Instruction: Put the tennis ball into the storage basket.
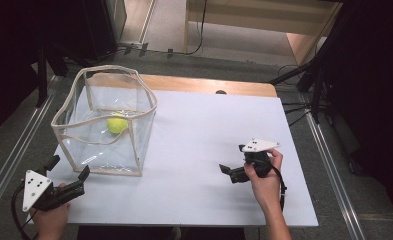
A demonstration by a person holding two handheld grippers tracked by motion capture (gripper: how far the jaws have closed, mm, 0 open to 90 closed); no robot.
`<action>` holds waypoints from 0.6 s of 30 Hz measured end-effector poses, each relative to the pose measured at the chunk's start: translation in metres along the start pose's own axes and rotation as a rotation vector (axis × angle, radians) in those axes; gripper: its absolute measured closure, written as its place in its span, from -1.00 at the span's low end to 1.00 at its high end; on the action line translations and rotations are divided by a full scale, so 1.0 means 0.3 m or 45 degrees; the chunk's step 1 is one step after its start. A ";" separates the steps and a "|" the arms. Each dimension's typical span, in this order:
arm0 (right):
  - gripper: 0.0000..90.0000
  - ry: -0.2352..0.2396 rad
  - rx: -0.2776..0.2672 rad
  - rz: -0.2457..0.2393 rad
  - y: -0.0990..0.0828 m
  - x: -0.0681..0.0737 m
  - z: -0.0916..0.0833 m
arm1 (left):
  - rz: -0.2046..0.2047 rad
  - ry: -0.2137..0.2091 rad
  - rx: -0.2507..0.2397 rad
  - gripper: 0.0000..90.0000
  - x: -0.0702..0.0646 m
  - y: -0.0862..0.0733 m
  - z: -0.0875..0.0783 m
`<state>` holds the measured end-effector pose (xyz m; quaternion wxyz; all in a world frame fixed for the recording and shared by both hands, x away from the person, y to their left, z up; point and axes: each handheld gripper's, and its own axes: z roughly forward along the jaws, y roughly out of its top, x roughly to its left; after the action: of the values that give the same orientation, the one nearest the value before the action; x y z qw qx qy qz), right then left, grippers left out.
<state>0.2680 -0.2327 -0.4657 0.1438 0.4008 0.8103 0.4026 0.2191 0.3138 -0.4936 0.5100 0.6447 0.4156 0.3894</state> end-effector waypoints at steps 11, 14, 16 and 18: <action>-1.00 -0.069 -0.067 0.061 -0.099 -0.048 -0.074 | 0.004 -0.001 0.000 -0.85 -0.001 -0.001 0.001; -1.00 -0.075 -0.083 0.072 -0.117 -0.052 -0.081 | 0.005 0.002 0.006 -0.85 -0.002 0.000 0.000; -1.00 -0.087 -0.100 0.077 -0.143 -0.058 -0.094 | 0.007 -0.001 0.003 -0.85 -0.001 0.000 0.000; -1.00 -0.096 -0.113 0.079 -0.152 -0.058 -0.098 | 0.009 0.002 0.007 -0.85 -0.002 0.000 0.000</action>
<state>0.2385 -0.2781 -0.4836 0.1792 0.4338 0.7730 0.4269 0.2188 0.3132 -0.4937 0.5064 0.6472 0.4149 0.3906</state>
